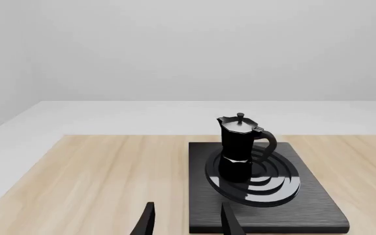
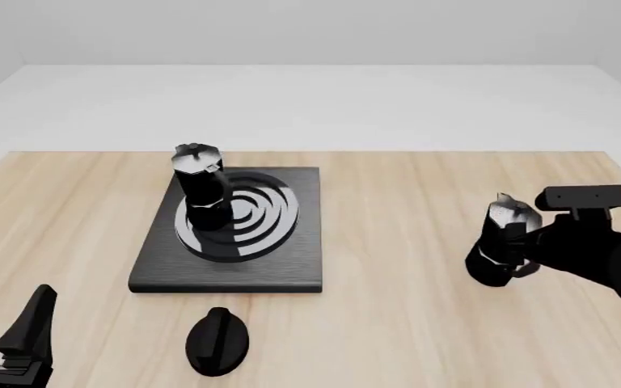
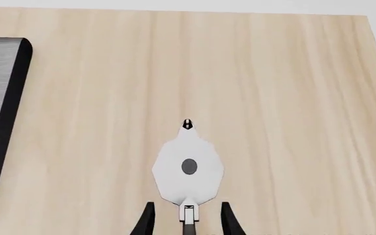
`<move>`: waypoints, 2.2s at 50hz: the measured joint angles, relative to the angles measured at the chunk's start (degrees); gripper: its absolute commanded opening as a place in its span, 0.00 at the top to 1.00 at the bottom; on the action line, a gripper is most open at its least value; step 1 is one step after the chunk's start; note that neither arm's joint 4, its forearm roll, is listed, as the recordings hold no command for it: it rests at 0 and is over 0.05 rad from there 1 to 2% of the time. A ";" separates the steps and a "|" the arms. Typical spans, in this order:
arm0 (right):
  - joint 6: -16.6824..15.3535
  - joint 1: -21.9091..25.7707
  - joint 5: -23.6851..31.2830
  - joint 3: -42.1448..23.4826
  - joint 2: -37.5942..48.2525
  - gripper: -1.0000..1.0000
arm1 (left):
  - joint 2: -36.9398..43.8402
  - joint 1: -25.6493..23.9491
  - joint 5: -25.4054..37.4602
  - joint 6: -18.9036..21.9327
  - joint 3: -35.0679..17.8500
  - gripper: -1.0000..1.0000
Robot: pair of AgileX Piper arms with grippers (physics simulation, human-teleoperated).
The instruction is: Put both moka pots on the stove.
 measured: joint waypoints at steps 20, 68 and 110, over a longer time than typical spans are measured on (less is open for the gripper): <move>0.59 -0.03 -1.26 1.11 1.15 0.00 | 0.00 0.00 0.00 0.00 0.00 0.00; -3.63 4.81 -1.07 2.78 -5.58 1.00 | 0.00 0.00 0.00 0.00 0.00 0.00; -4.89 23.06 8.85 -24.22 4.91 1.00 | 0.00 0.00 0.00 0.00 0.00 0.00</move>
